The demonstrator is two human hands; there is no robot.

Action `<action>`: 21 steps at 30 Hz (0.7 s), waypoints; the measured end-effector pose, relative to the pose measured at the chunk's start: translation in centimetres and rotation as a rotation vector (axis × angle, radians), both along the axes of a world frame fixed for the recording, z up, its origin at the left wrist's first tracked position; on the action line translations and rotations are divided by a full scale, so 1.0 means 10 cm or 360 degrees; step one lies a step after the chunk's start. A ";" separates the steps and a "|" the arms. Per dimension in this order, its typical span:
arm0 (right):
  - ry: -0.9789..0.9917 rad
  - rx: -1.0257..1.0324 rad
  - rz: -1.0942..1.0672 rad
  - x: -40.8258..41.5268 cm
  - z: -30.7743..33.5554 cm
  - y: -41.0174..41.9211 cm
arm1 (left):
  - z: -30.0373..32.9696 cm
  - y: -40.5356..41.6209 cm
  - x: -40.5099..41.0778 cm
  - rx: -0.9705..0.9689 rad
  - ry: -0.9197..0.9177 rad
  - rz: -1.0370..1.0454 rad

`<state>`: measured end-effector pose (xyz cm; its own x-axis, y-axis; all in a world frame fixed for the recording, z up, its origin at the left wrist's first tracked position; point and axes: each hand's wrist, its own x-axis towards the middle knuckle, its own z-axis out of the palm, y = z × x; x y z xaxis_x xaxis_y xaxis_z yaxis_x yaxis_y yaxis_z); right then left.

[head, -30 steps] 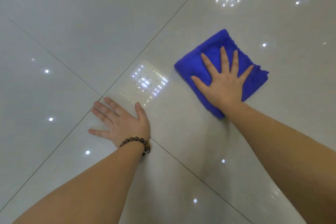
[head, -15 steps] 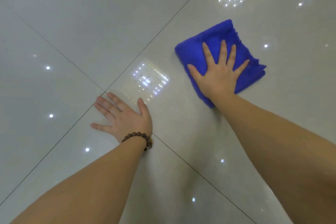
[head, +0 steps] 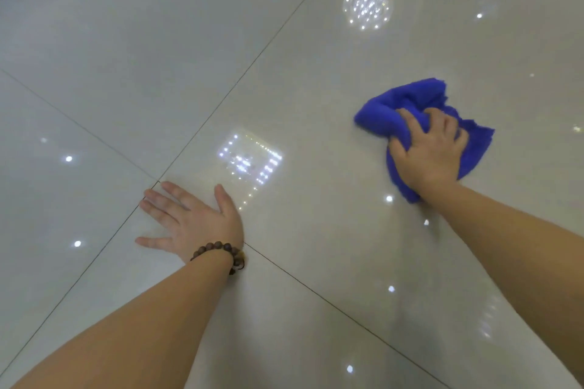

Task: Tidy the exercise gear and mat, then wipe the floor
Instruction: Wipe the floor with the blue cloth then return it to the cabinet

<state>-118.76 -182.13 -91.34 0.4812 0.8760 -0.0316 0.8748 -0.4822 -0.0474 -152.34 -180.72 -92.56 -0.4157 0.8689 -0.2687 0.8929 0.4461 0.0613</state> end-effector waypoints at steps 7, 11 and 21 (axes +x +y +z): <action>0.0072 0.0061 0.0016 -0.88 -0.07 -0.80 | 0.03 -0.01 0.00 -0.0032 0.0017 -0.0034; 0.0188 -0.0051 0.0422 -1.42 0.02 -2.28 | 0.17 -0.23 0.03 -0.0079 0.0023 -0.0293; 0.0252 0.0080 -0.1539 0.91 0.08 -2.31 | 0.07 -1.64 1.60 0.0002 -0.0069 -0.1512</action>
